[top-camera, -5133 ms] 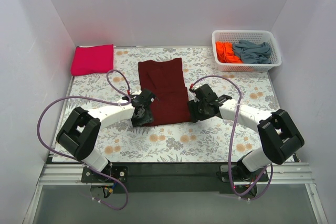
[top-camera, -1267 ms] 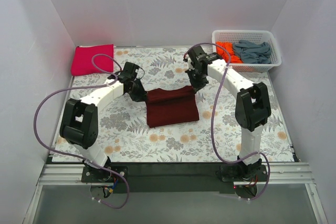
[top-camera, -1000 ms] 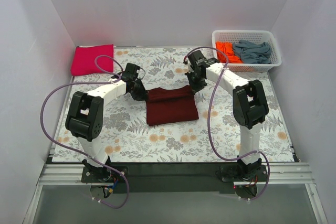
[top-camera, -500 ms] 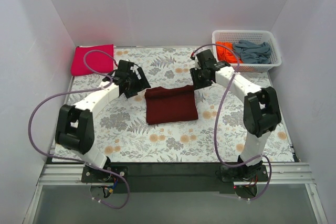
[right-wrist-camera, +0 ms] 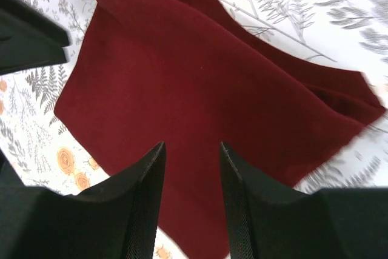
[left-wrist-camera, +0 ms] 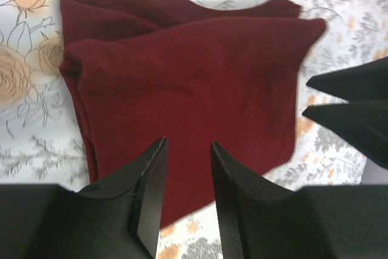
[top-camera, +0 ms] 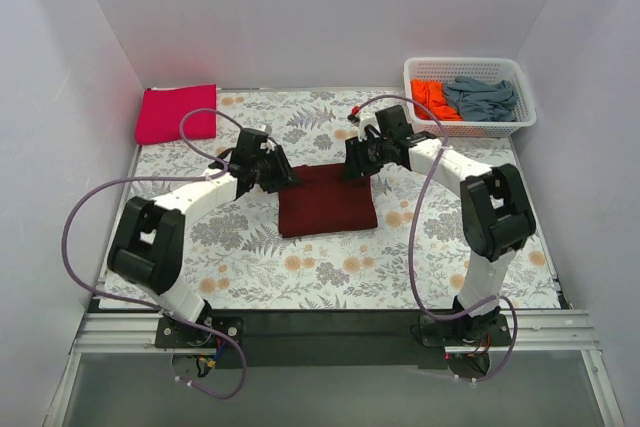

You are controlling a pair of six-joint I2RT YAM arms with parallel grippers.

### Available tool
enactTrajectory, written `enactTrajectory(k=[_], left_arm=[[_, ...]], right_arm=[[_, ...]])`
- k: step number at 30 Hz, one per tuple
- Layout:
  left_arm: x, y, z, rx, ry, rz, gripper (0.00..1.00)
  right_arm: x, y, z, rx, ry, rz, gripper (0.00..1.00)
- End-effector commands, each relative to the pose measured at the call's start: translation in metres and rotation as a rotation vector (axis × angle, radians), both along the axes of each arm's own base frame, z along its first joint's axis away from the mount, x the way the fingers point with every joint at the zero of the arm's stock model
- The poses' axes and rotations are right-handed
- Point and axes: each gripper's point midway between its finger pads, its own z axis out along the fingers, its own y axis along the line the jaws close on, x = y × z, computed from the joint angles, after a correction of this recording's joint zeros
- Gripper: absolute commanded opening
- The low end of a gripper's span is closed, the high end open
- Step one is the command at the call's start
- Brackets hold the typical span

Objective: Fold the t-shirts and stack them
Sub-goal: Fold the tshirt

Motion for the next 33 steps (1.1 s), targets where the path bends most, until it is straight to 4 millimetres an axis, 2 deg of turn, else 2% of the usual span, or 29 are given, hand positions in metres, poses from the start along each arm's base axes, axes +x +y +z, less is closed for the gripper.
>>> enactTrajectory(k=[1, 2, 3, 4, 5, 6, 7, 8, 10, 11, 14, 16, 17, 19, 20, 21, 22, 23, 24, 26, 27, 28, 29, 30, 31, 33], left_arm=[[0.038, -0.009, 0.006, -0.058, -0.060, 0.008, 0.31], [0.045, -0.009, 0.003, -0.066, -0.056, 0.014, 0.31], [0.058, -0.007, 0.006, -0.080, -0.065, 0.029, 0.30], [0.066, -0.006, -0.012, -0.076, -0.039, 0.036, 0.30], [0.072, -0.005, -0.018, -0.084, -0.024, 0.046, 0.30], [0.082, -0.002, -0.018, -0.103, -0.020, 0.052, 0.30], [0.087, 0.001, -0.038, -0.102, 0.017, 0.060, 0.30], [0.093, 0.007, -0.045, -0.113, 0.035, 0.079, 0.30], [0.099, 0.011, -0.063, -0.137, 0.074, 0.086, 0.30], [0.103, 0.017, -0.068, -0.146, 0.087, 0.102, 0.30], [0.103, 0.021, -0.081, -0.175, 0.124, 0.102, 0.35], [0.103, 0.021, -0.076, -0.188, 0.120, 0.097, 0.38], [0.102, 0.021, -0.075, -0.187, 0.117, 0.095, 0.43], [0.103, 0.020, -0.055, -0.203, 0.080, 0.088, 0.48], [0.104, 0.020, -0.046, -0.205, 0.065, 0.089, 0.55], [0.105, 0.020, -0.026, -0.214, 0.025, 0.086, 0.58], [0.104, 0.021, -0.017, -0.217, 0.017, 0.088, 0.60], [0.101, 0.021, -0.007, -0.223, 0.006, 0.085, 0.62], [0.098, 0.020, 0.014, -0.236, -0.031, 0.080, 0.64], [0.086, 0.019, 0.029, -0.255, -0.044, 0.081, 0.65], [0.072, 0.019, 0.035, -0.262, -0.049, 0.075, 0.65], [0.064, 0.017, 0.037, -0.264, -0.051, 0.069, 0.65], [0.052, 0.014, 0.034, -0.263, -0.038, 0.063, 0.65], [0.035, 0.014, 0.029, -0.259, -0.025, 0.063, 0.64], [0.024, 0.010, 0.024, -0.263, -0.016, 0.053, 0.61], [-0.003, -0.003, 0.015, -0.278, 0.025, 0.026, 0.58]], right_arm=[[0.017, 0.021, 0.007, 0.138, -0.019, 0.084, 0.47], [0.025, 0.016, -0.007, 0.143, 0.012, 0.066, 0.47], [0.031, 0.015, -0.011, 0.157, 0.020, 0.054, 0.47], [0.038, 0.016, -0.011, 0.196, 0.026, 0.043, 0.47], [0.047, 0.008, -0.024, 0.211, 0.056, 0.015, 0.47], [0.053, 0.005, -0.028, 0.228, 0.066, -0.003, 0.46], [0.061, 0.005, -0.028, 0.269, 0.066, -0.019, 0.46], [0.068, -0.004, -0.040, 0.282, 0.093, -0.051, 0.46], [0.078, -0.010, -0.046, 0.318, 0.105, -0.082, 0.46], [0.082, -0.018, -0.057, 0.325, 0.143, -0.117, 0.45], [0.087, -0.026, -0.063, 0.351, 0.167, -0.149, 0.45], [0.086, -0.026, -0.059, 0.358, 0.163, -0.148, 0.44], [0.087, -0.027, -0.050, 0.362, 0.145, -0.149, 0.44], [0.083, -0.027, -0.040, 0.369, 0.141, -0.156, 0.44], [0.084, -0.028, -0.023, 0.380, 0.110, -0.152, 0.44], [0.079, -0.028, -0.017, 0.387, 0.113, -0.156, 0.44], [0.077, -0.028, -0.009, 0.393, 0.103, -0.158, 0.44], [0.075, -0.029, 0.010, 0.407, 0.069, -0.154, 0.44], [0.068, -0.031, 0.013, 0.412, 0.071, -0.158, 0.44], [0.055, -0.029, 0.032, 0.446, 0.065, -0.135, 0.44], [0.049, -0.028, 0.037, 0.461, 0.066, -0.124, 0.44], [0.034, -0.028, 0.030, 0.476, 0.117, -0.123, 0.44], [0.025, -0.027, 0.039, 0.490, 0.109, -0.111, 0.44], [0.017, -0.026, 0.038, 0.499, 0.118, -0.101, 0.44], [0.002, -0.025, 0.028, 0.498, 0.146, -0.097, 0.44], [-0.014, -0.023, 0.023, 0.495, 0.159, -0.083, 0.44]])
